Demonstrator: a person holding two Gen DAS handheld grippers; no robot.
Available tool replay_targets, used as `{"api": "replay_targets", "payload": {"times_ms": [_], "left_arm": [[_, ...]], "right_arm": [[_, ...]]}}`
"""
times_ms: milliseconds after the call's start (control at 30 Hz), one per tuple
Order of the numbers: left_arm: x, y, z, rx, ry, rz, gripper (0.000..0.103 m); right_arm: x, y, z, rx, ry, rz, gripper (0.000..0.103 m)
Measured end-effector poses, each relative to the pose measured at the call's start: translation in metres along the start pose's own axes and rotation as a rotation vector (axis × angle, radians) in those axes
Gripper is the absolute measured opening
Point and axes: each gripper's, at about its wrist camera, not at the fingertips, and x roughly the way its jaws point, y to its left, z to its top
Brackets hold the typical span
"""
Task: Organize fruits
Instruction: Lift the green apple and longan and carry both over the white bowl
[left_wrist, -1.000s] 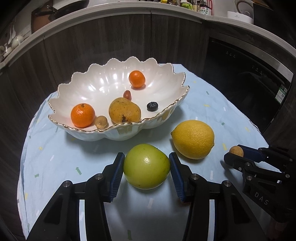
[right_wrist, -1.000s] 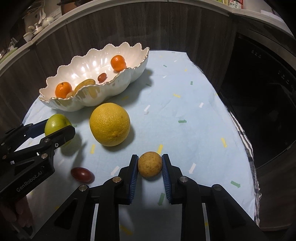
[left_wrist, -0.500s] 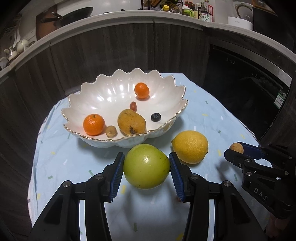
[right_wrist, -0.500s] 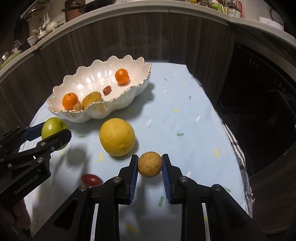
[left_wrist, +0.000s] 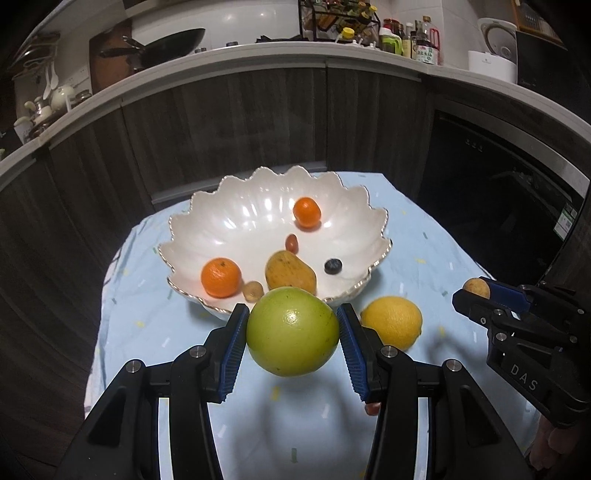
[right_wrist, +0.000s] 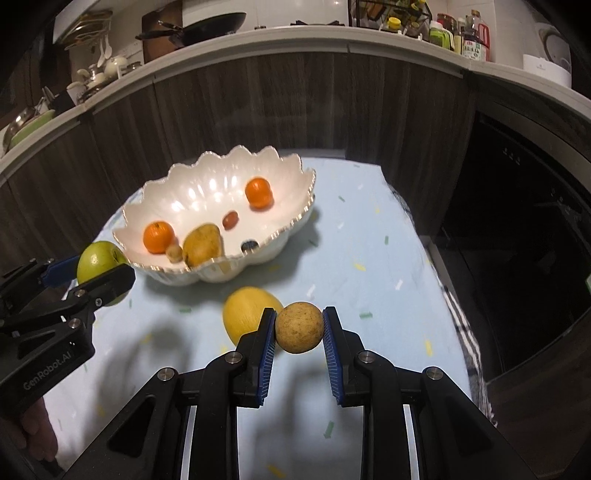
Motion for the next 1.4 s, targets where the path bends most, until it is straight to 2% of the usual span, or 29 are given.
{"api": "replay_targets", "payload": {"times_ms": [633, 1400], "left_arm": [[-0.006, 0.021, 0.039, -0.025, -0.054, 0.042, 0.048], [0.044, 0.052, 0.068, -0.058, -0.022, 0.057, 0.048]], "right_arm": [[-0.004, 0.009, 0.058, -0.048, -0.102, 0.027, 0.026], [0.047, 0.021, 0.101, -0.064, -0.053, 0.072, 0.026]]}}
